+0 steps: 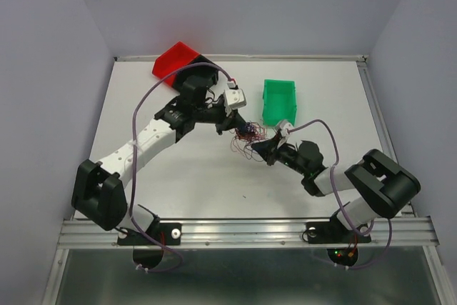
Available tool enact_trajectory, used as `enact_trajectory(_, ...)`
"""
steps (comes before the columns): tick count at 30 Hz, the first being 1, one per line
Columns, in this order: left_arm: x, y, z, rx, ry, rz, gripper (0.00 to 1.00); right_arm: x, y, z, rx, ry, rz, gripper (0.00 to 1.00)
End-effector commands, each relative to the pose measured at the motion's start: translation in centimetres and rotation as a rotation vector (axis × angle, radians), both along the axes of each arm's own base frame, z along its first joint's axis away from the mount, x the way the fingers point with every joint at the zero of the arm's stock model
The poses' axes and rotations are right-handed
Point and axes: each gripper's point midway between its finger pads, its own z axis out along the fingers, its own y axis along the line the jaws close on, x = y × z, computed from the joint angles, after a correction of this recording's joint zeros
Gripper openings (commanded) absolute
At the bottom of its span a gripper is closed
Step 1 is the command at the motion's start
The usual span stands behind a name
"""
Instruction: Untangle the cables
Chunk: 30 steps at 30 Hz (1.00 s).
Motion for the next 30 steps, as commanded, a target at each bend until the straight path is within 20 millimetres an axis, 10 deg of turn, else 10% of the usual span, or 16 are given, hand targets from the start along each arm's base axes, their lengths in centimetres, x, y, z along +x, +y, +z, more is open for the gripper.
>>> enact_trajectory(1,3.2,3.0,4.8,-0.106,-0.039,0.145,0.00,0.6,0.0,4.9,0.121,-0.142,-0.038,0.01)
enact_trajectory(5,9.3,11.6,8.9,-0.253,-0.086,0.532,0.00,0.4,-2.6,5.0,0.137,-0.136,-0.155,0.01)
enact_trajectory(10,11.3,19.4,11.6,-0.404,-0.157,0.802,0.00,0.3,-6.9,5.6,0.196,-0.126,-0.355,0.01)
enact_trajectory(21,11.2,24.0,13.9,-0.458,-0.257,1.016,0.00,-1.8,-18.6,8.4,0.485,-0.140,-0.824,0.01)
enact_trajectory(26,9.8,27.1,15.7,-0.505,-0.330,1.110,0.00,-2.6,-21.2,9.0,0.530,-0.121,-0.926,0.01)
enact_trajectory(30,8.1,25.8,16.4,-0.522,-0.376,1.022,0.00,-3.5,-19.8,10.3,0.484,-0.156,-0.822,0.01)
